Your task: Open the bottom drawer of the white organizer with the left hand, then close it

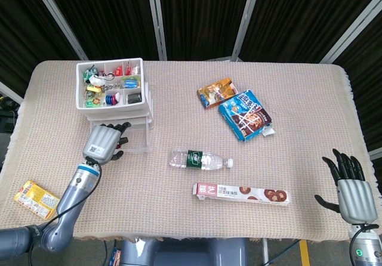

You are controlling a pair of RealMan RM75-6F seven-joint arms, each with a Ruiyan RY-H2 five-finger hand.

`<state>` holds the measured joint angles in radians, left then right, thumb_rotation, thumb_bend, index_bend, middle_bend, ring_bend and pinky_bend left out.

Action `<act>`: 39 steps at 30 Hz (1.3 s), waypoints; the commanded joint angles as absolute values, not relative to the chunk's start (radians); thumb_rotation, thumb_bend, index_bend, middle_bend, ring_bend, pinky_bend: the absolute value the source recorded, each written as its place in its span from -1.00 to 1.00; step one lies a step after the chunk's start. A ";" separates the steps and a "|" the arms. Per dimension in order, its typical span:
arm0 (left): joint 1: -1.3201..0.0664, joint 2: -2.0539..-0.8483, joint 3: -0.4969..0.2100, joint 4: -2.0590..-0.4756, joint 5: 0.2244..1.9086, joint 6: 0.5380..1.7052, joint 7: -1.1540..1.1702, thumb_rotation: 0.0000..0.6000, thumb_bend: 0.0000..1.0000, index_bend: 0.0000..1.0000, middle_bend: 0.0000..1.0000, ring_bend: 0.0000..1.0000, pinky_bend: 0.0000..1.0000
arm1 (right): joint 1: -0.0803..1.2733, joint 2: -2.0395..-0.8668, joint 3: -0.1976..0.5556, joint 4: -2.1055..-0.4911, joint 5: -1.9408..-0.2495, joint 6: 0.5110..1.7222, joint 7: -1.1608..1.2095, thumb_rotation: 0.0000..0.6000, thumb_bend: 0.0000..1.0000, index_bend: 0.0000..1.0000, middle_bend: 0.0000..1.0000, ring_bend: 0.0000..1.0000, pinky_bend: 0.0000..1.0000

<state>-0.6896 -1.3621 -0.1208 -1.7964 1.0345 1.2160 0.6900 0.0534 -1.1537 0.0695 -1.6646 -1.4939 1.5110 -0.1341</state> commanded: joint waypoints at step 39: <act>-0.596 -1.278 0.170 -1.493 1.666 0.977 0.936 1.00 -0.55 -0.95 -1.00 -1.00 -0.93 | 0.054 -1.152 0.072 -1.674 -1.485 1.505 -0.135 1.00 -0.98 -0.69 -1.00 -1.00 -1.00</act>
